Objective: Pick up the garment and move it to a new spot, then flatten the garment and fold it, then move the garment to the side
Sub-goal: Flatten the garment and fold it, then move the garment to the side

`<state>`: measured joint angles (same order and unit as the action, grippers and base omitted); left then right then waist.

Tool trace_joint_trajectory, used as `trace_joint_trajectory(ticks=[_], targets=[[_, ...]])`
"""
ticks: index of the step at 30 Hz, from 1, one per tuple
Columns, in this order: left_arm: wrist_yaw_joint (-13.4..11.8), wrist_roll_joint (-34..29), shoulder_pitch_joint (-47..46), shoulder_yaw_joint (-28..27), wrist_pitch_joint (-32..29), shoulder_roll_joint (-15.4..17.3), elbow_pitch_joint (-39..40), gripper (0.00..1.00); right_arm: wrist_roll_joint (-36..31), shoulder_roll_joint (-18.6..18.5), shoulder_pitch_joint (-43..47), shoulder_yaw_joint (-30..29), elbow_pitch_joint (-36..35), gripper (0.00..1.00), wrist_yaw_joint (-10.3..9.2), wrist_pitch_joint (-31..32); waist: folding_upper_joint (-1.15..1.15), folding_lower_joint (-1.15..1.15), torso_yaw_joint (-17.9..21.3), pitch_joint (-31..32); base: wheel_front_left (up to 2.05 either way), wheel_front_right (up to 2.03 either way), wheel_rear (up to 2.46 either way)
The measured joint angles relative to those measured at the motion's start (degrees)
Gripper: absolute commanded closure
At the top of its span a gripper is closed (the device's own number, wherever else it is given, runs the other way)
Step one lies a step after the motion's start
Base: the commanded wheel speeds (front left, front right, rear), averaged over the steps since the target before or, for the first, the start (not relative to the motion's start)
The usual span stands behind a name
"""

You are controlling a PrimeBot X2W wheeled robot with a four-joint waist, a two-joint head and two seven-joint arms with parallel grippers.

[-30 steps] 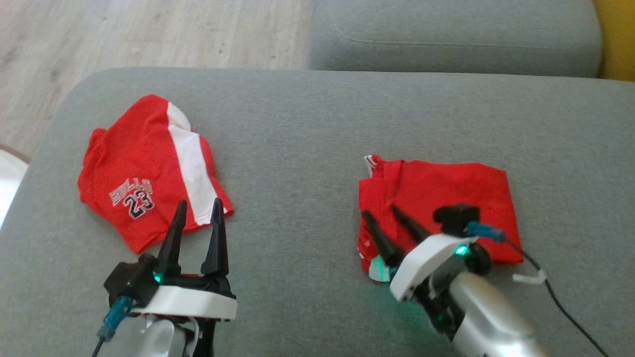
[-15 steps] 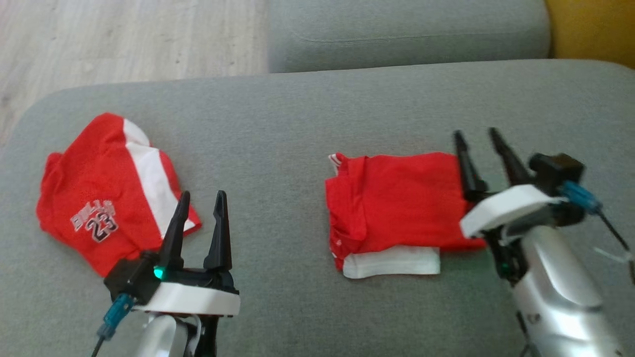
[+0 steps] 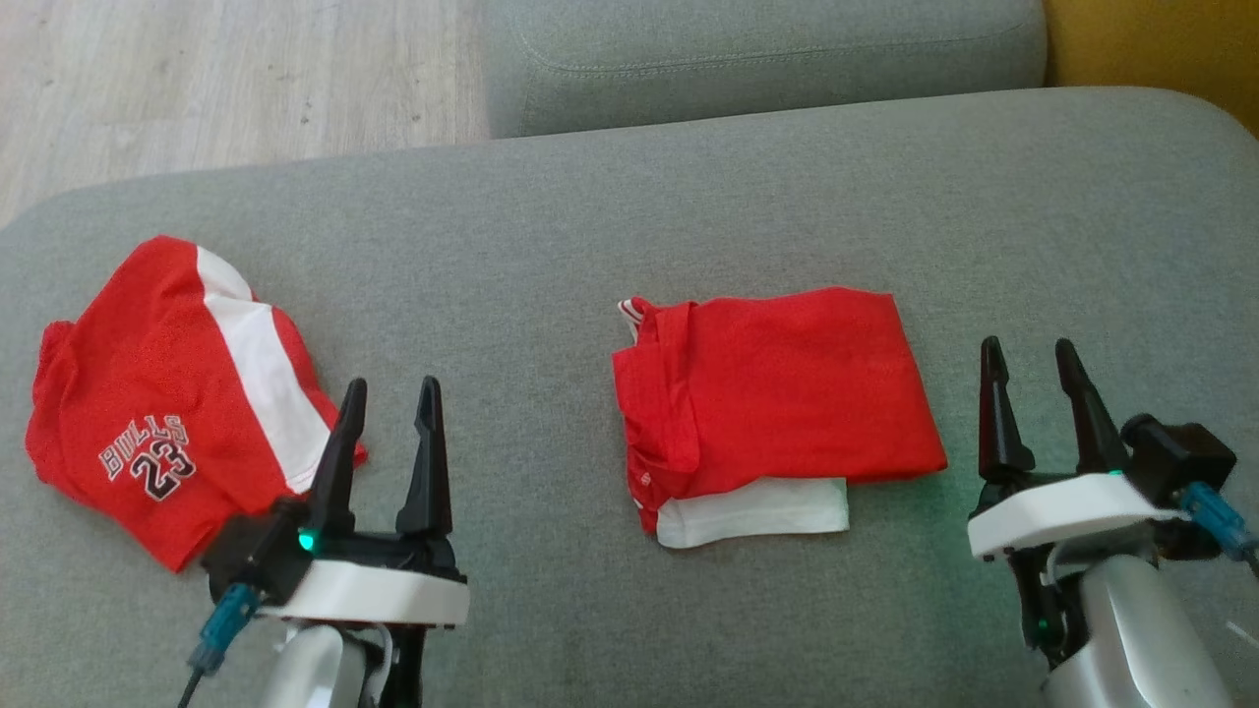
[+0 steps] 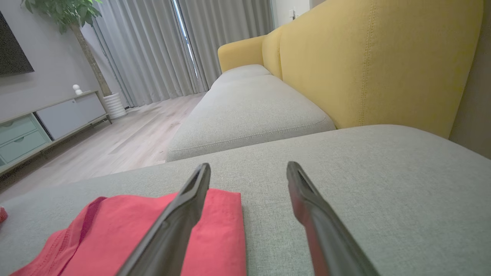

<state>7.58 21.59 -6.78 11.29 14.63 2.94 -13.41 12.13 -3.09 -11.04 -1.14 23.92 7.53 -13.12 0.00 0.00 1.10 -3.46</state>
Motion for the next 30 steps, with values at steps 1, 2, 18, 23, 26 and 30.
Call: trace_joint_trajectory(ticks=[1,2,18,23,26,30], targets=[[0.00,-0.01,0.02,0.03,0.00,0.00,-0.56,0.00,0.73,0.02,0.38,0.08,-0.25,0.00,0.00,0.00,0.00,0.00,0.03,-0.05,0.00,0.00,0.00],[0.00,-0.11,0.05,0.03,0.00,-0.01,-0.97,0.00,1.23,0.11,0.58,0.21,-0.46,0.00,0.00,0.00,0.00,0.00,0.06,-0.09,0.00,0.00,0.00],[0.00,-0.14,-0.40,1.75,0.00,-0.08,-1.10,0.00,-1.45,0.33,-1.25,-0.94,1.31,0.00,0.00,4.48,0.00,0.00,-1.78,-2.39,0.00,0.00,0.00],[0.00,-0.04,-2.55,2.30,0.00,-0.10,-1.10,0.00,-1.35,0.33,-4.11,-2.77,6.90,0.00,0.00,7.24,0.00,0.00,-3.44,-4.31,0.00,0.00,0.00],[0.00,-0.03,-2.91,2.46,0.00,-0.11,-1.12,0.00,-1.34,0.33,-5.02,-3.14,9.23,0.00,0.00,7.67,0.00,0.01,-4.09,-5.10,0.00,0.00,0.00],[0.00,0.13,-3.54,3.45,0.00,-0.11,-1.14,0.00,-1.69,0.33,-7.01,-4.22,13.77,0.00,0.00,7.95,0.00,0.01,-5.28,-6.57,0.00,0.00,0.00]])
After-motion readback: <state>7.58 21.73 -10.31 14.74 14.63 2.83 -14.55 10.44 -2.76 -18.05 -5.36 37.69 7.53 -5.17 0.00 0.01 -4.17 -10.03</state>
